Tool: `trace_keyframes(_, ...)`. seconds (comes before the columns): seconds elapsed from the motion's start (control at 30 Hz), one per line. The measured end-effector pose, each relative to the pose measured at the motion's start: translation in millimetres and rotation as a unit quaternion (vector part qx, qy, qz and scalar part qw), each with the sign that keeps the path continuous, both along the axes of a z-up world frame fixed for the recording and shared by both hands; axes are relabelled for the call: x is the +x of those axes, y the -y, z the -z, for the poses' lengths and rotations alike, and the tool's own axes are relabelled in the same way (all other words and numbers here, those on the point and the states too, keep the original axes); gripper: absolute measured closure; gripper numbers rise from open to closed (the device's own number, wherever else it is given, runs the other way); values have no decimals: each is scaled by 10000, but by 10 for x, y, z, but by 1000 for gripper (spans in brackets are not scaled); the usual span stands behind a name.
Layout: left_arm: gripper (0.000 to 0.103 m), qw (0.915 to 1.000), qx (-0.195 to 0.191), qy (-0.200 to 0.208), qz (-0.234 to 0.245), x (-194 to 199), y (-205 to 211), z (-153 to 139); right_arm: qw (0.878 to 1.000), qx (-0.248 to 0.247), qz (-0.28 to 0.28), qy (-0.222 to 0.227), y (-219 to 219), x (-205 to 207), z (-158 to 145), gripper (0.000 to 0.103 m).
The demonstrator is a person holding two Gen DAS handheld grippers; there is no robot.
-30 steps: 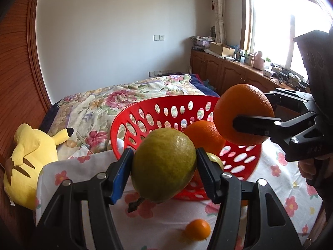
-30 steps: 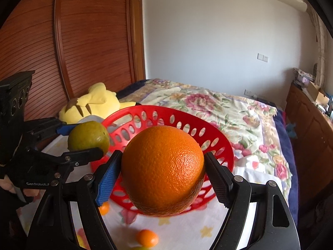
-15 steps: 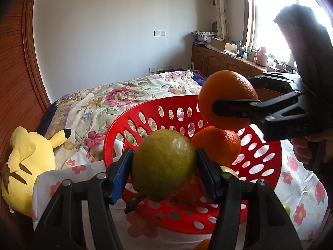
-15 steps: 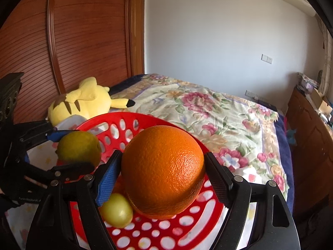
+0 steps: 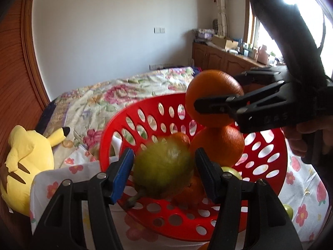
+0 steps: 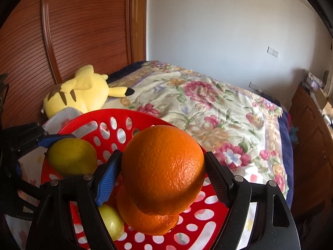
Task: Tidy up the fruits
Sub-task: 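Open the right tool to drop the orange into the basket while the left tool releases the lemon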
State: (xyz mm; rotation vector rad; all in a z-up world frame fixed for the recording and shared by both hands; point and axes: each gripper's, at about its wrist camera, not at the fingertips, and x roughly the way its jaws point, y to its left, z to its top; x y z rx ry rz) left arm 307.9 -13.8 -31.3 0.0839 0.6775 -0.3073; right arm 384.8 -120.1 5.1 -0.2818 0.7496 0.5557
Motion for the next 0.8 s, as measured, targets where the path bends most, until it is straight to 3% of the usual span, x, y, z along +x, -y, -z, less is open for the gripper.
trace_keyframes(0.27, 42, 9997, -88, 226, -79, -115, -133, -175, 9998, -180, -94, 88, -168, -28, 10, 22)
trace_keyframes(0.8, 42, 9993, -130, 229, -256, -196, -337, -126, 9995, -294, -115, -83, -281, 12, 47, 21)
